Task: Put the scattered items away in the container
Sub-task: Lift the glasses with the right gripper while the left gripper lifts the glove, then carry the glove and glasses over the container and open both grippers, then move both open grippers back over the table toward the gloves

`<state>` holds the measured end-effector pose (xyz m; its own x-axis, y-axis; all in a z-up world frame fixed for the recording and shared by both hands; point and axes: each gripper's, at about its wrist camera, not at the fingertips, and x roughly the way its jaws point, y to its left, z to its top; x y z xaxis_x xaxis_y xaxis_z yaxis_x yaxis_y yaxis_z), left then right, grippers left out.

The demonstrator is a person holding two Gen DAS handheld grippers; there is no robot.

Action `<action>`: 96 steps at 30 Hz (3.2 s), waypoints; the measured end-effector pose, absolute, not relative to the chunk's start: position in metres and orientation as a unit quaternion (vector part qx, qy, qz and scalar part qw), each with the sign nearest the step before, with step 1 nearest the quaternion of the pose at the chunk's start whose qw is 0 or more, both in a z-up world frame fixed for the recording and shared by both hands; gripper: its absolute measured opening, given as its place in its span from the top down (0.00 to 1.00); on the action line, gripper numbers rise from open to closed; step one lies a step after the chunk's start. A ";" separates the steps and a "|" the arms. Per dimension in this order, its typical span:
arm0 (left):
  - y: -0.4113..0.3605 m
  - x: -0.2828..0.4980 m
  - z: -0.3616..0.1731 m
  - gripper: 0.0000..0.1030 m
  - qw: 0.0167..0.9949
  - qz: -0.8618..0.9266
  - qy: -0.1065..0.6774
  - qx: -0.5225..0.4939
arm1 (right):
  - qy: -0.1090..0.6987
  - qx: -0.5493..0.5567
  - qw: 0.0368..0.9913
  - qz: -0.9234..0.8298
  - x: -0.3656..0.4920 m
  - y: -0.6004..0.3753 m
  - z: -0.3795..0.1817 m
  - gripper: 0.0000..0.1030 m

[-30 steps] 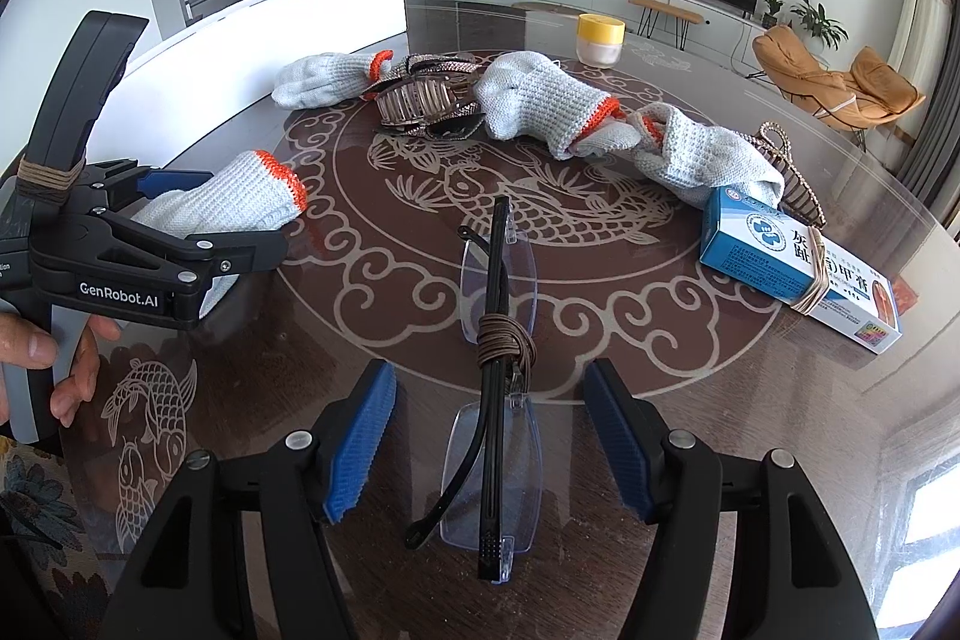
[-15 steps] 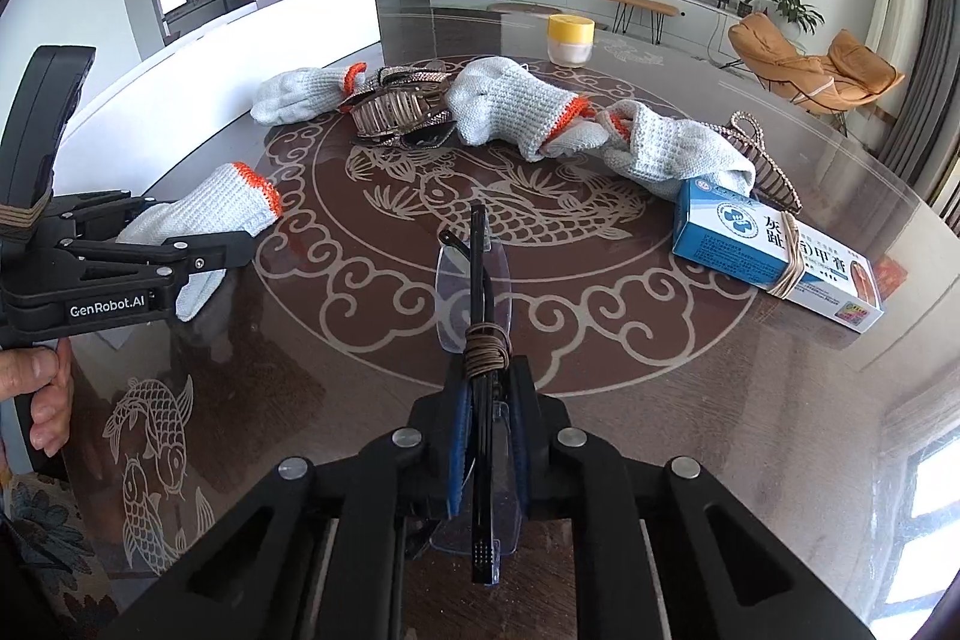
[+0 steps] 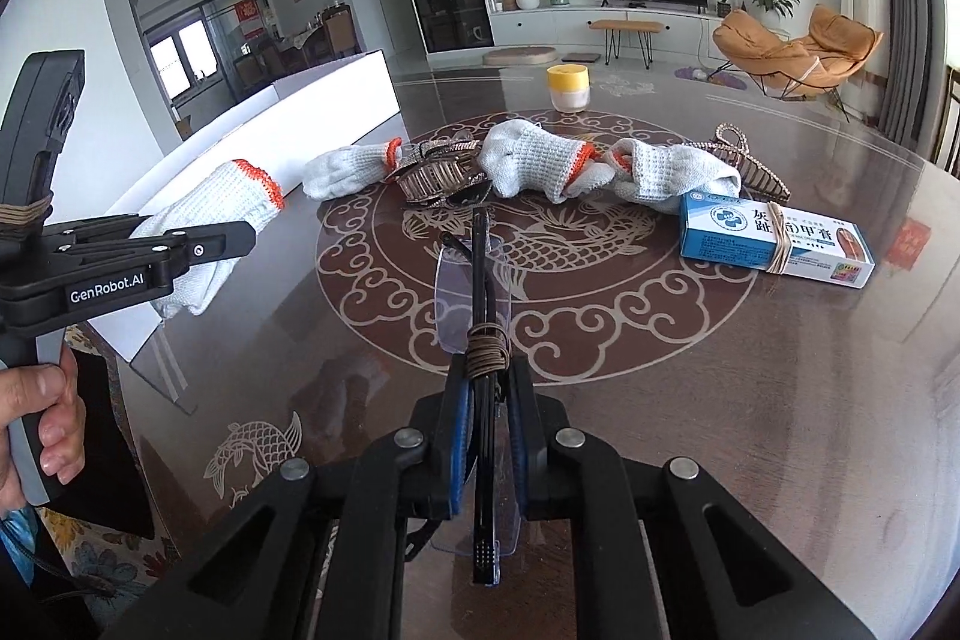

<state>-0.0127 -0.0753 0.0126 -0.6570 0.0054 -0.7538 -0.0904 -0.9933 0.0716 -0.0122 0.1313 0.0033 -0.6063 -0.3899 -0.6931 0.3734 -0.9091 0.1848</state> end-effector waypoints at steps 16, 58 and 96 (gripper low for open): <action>-0.087 -0.003 0.028 0.71 0.002 0.916 0.063 -0.396 | -0.036 0.383 0.214 -0.898 -0.010 0.138 0.003 0.88; -0.469 -0.057 0.037 0.09 -0.150 0.821 -0.087 -0.544 | -0.069 0.489 0.379 -0.783 -0.113 -0.280 0.052 0.49; -0.077 -0.197 -0.044 0.36 0.161 0.780 0.313 -0.518 | -0.183 0.416 0.233 -0.859 0.002 0.137 -0.003 0.49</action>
<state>-0.1968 -0.0775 -0.0439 -0.4120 -0.0731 -0.9083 -0.5756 -0.7519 0.3216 0.0020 0.1371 -0.0035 -0.5448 -0.5537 -0.6298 0.2483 -0.8239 0.5095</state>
